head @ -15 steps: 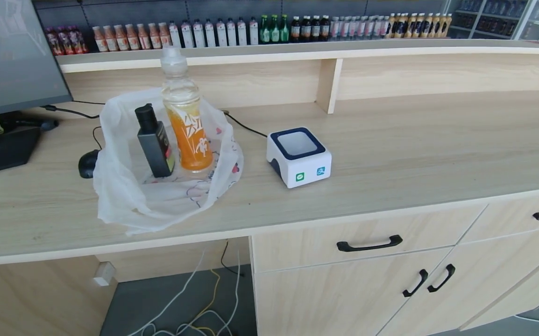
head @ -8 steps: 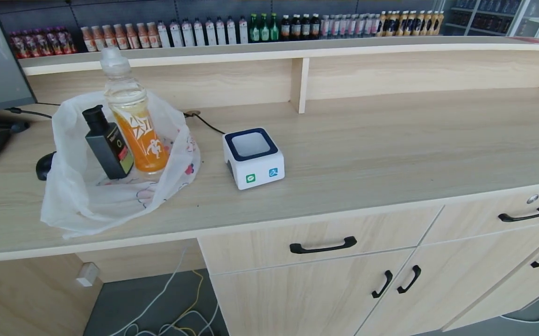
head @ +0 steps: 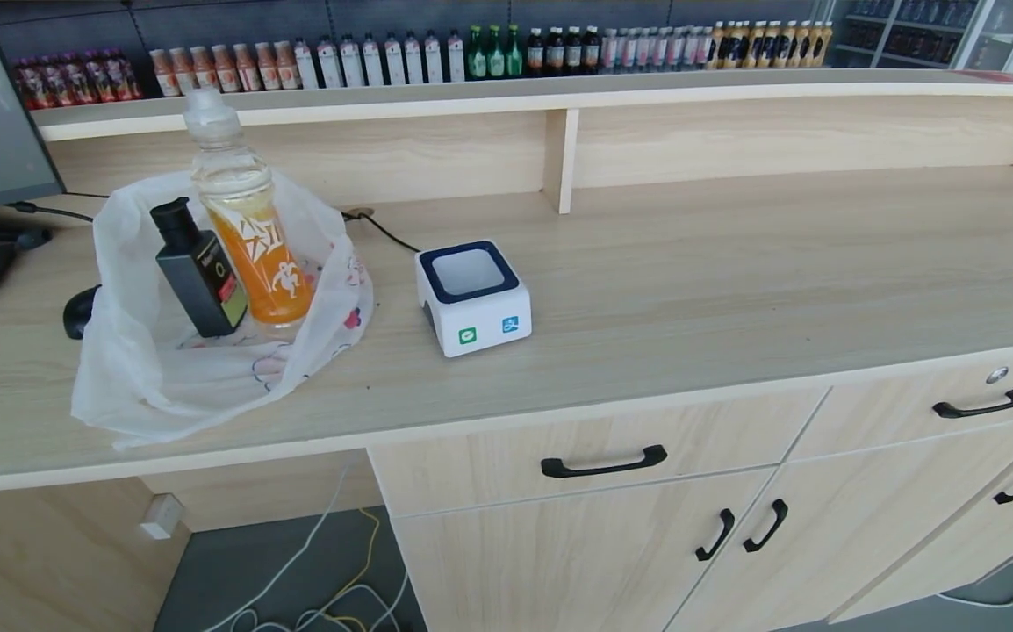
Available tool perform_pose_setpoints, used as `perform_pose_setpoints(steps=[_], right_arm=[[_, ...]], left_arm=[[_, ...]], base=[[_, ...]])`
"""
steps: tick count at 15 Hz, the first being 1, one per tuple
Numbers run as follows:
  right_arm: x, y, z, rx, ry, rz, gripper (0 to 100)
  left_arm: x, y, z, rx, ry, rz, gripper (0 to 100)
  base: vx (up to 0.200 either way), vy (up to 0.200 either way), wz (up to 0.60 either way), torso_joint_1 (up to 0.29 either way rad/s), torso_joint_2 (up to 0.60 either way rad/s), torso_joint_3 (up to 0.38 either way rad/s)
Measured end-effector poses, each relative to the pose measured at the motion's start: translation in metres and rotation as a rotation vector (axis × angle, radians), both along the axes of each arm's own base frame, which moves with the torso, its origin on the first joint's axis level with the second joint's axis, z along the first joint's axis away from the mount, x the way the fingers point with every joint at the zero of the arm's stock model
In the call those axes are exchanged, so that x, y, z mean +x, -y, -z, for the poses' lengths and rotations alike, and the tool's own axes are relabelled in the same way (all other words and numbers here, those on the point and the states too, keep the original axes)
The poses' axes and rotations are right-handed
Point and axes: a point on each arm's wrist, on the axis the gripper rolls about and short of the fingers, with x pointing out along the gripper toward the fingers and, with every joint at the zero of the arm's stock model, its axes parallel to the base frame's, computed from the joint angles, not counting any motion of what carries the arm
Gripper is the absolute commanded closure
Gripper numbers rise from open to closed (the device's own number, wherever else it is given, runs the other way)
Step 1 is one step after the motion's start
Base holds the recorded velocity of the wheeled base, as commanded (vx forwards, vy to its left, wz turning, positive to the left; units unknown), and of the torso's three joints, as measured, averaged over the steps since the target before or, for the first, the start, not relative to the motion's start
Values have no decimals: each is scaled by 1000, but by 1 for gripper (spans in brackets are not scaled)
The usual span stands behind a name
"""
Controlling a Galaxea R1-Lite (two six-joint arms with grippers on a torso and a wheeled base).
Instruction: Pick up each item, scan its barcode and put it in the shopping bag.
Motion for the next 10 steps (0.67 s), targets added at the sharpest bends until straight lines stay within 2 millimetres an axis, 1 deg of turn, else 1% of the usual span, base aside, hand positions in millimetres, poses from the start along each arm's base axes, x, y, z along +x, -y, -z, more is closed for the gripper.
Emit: perform_pose_setpoints(steps=[2, 10], right_arm=[[0, 0, 0, 5, 1, 2, 0], [0, 0, 0, 11, 1, 1, 0]], left_arm=[[0, 0, 0, 0, 0, 1, 0], [0, 0, 0, 0, 0, 0, 0]], base=[[0, 0, 600, -2, 2, 5], [0, 0, 0, 0, 0, 0]])
